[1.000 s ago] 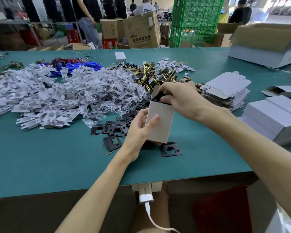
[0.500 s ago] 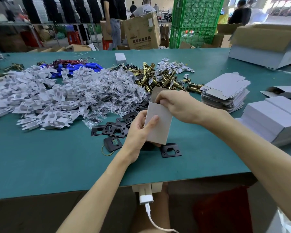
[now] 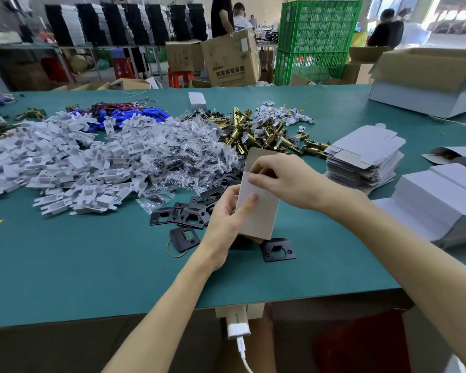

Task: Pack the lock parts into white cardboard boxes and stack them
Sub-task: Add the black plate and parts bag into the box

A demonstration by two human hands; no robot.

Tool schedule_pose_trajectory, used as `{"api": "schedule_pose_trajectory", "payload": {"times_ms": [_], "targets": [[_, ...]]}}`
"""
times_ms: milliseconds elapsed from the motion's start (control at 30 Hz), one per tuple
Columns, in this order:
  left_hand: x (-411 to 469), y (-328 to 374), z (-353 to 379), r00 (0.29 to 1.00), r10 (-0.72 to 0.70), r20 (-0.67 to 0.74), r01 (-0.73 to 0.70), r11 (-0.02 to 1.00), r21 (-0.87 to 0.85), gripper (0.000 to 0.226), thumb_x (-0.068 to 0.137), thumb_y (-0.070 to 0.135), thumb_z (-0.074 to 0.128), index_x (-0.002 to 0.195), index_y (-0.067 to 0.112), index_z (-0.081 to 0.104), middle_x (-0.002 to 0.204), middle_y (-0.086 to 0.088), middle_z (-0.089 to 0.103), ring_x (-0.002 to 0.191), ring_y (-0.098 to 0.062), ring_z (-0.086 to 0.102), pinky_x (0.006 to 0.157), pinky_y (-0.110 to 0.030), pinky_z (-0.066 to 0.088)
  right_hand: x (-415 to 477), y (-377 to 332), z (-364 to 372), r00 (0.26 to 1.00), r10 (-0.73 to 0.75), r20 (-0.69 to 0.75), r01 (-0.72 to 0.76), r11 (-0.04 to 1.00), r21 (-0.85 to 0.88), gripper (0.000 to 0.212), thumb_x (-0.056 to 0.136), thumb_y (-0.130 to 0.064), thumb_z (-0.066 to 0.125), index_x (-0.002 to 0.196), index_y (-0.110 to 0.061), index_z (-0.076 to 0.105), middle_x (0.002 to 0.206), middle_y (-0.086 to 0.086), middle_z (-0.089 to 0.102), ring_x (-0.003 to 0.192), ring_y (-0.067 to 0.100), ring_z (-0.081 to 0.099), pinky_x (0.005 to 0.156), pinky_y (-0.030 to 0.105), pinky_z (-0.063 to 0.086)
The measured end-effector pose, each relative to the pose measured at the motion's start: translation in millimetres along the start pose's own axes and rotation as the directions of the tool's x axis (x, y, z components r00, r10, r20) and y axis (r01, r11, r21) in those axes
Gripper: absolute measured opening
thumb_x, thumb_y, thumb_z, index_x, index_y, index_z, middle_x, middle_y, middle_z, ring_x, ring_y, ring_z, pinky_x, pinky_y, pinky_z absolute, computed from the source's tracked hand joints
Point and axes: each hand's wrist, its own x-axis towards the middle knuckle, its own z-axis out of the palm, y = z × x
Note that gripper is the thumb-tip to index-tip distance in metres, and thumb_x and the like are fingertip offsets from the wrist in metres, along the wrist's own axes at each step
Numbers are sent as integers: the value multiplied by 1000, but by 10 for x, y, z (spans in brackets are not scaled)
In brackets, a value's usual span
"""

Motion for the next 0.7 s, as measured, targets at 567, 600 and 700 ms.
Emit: {"api": "schedule_pose_trajectory", "payload": {"times_ms": [567,600,700], "targets": [[46,3,-7,992,-54,-111,32,982,-184,50,86,29,78,125,4,62,117,-12,75,102,-27,74,75,-49,64,-6,252,212,925,240,-294,-65,863,501,41,101,-29,62,137,-11,53,123,4,67,108,19,66,94,38,55],[53,-9,-11,992,-49,-114,30,987,-161,51,84,30,79,124,4,62,117,-12,76,104,-26,74,79,-50,64,-16,276,245,942,264,-206,-98,804,586,44,101,-29,62,139,-10,51,124,6,68,108,22,68,92,39,57],[61,-28,-22,993,-37,-114,25,994,-110,52,82,31,80,124,5,62,117,-13,76,106,-28,73,92,-52,61,-58,337,399,977,201,-68,-97,708,700,27,100,-21,63,125,-10,62,113,6,75,100,17,73,82,36,62]]}}
